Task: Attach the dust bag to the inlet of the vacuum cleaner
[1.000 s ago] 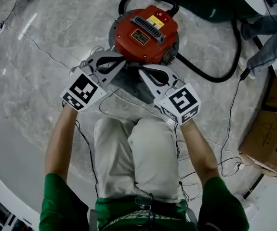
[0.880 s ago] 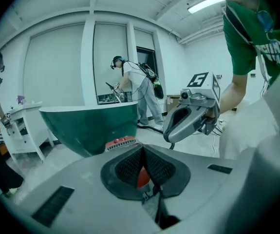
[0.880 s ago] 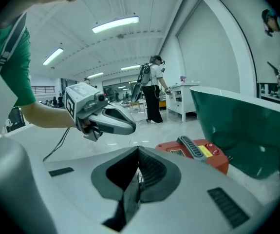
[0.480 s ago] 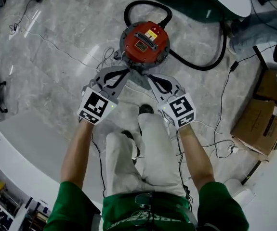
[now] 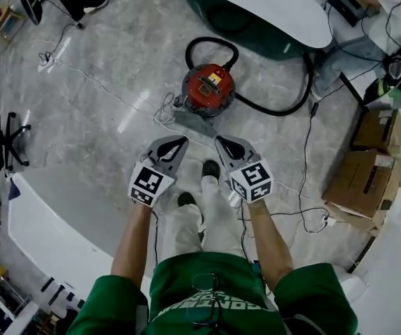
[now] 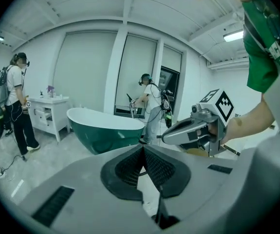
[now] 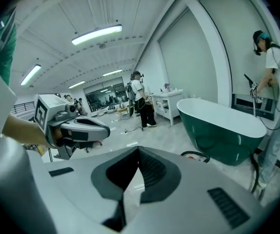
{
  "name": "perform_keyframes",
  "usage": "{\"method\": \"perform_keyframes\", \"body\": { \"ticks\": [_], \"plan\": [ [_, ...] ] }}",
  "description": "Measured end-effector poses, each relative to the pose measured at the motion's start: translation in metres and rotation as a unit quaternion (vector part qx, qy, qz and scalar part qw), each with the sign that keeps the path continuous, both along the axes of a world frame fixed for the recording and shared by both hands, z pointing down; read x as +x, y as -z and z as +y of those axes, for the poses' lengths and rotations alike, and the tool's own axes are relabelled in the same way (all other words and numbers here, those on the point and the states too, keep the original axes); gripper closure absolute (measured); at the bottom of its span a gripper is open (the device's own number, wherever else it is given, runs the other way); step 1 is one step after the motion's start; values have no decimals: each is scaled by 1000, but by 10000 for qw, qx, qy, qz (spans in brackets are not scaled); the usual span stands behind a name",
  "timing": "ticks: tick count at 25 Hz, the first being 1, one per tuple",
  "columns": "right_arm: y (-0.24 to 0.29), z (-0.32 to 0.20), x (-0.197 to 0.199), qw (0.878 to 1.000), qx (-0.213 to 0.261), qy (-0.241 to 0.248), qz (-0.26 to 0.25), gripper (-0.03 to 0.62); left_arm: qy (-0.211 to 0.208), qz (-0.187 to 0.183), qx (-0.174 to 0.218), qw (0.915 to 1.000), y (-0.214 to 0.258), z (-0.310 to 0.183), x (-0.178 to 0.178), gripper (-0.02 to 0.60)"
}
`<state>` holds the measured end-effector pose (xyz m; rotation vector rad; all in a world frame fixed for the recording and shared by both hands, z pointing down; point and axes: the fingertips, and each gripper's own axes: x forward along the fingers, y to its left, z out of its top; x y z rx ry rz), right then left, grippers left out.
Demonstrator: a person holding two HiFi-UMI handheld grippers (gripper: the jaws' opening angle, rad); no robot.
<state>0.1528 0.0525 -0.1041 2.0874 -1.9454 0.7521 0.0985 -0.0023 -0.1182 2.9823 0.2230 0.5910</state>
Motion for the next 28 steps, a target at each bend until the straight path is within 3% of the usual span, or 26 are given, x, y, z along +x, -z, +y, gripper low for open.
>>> {"method": "perform_keyframes", "body": {
  "ticks": [5,16,28],
  "plan": [
    [45,22,-41,9992,202,-55,-340,586,374,140,-105,9991,45,20,-43,578],
    [115,68,-109,9994,344,-53,36,586,849,669,-288,9937,116,59,-110,578],
    [146,91,-128,9974,545,-232,417,586,994,999,-68,9900,151,64,-155,578]
  ]
}}
